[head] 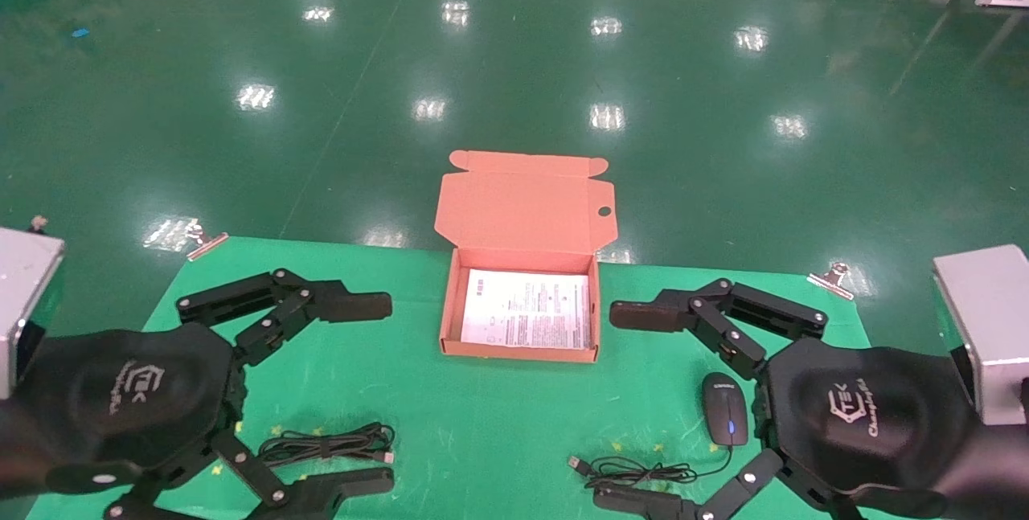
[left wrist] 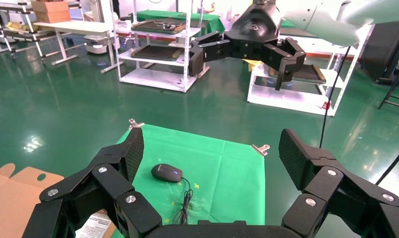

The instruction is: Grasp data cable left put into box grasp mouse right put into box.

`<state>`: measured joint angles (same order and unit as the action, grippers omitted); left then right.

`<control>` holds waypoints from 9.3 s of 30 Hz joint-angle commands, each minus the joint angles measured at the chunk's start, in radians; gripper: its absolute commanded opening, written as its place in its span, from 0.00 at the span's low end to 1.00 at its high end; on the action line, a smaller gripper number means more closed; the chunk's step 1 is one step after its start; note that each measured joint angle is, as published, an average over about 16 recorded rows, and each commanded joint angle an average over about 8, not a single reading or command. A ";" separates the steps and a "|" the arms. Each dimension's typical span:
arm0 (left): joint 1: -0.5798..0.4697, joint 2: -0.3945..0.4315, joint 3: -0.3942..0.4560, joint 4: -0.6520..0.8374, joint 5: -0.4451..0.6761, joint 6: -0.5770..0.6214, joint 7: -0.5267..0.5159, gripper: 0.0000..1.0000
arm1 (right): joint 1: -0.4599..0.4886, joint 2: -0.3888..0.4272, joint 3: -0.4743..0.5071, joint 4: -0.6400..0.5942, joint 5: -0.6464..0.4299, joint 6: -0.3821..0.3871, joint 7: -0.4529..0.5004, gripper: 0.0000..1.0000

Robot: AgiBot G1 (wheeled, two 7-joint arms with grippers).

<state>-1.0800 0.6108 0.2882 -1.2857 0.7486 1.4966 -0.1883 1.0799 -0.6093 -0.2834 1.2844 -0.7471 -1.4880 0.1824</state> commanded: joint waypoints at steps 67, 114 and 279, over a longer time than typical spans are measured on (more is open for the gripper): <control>-0.287 0.366 0.604 0.172 1.326 -0.258 -0.162 1.00 | 0.105 -0.325 -0.415 -0.001 -1.404 0.277 -0.237 1.00; -0.331 0.476 0.546 0.629 1.220 -0.380 -0.028 0.00 | 0.150 -0.478 -0.402 -0.353 -1.419 0.411 -0.194 0.00; -0.449 0.488 0.522 0.266 1.543 -0.569 -0.300 0.00 | 0.521 -0.680 -0.851 -0.785 -0.585 0.909 -0.157 1.00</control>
<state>-1.5305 1.0991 0.8086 -1.0181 2.2894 0.9235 -0.4857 1.6013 -1.2863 -1.1343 0.4996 -1.3338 -0.5807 0.0253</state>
